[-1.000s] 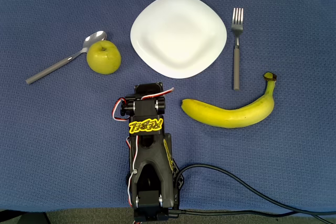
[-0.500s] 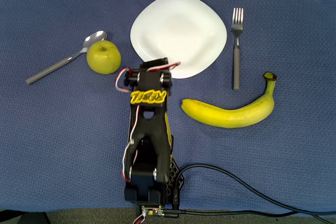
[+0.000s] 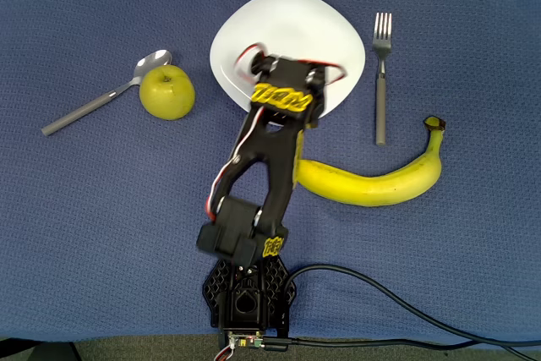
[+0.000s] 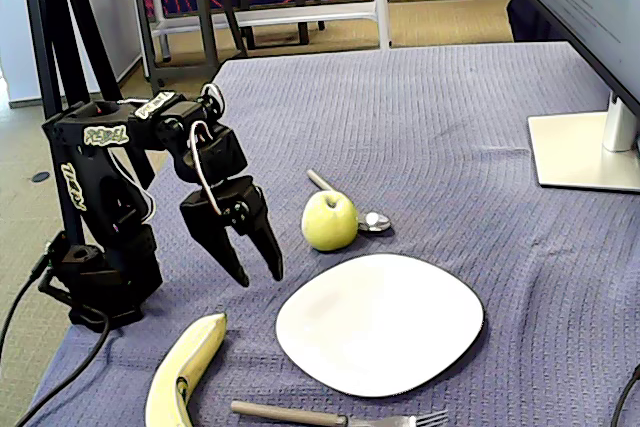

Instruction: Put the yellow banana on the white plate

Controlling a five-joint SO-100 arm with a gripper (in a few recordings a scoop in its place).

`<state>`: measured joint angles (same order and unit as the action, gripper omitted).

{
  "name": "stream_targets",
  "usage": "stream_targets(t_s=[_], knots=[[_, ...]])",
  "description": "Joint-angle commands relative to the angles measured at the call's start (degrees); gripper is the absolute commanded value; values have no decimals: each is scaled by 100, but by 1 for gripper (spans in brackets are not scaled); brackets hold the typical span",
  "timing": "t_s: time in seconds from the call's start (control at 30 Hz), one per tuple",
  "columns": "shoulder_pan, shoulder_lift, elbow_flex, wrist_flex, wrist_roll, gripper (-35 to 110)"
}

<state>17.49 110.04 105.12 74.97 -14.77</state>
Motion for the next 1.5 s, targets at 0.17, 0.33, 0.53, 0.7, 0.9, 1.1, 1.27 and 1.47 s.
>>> stream_targets(t_s=[0.17,0.33,0.53,0.7,0.9,1.1,1.27,1.47], knots=[[598,-870,-1143,1433,360,9],[589,-413,-756,1705,-53,13],[1046,97,-396,1837,-835,15],[1758,255,18,1415,-1854,15],[2452,-422,-404,1292,-2461,14],[3041,-1187,-1143,1626,-3920,19],[3463,-1705,-1512,1450,-4843,20],[3946,-1942,-1661,1415,-5994,20]])
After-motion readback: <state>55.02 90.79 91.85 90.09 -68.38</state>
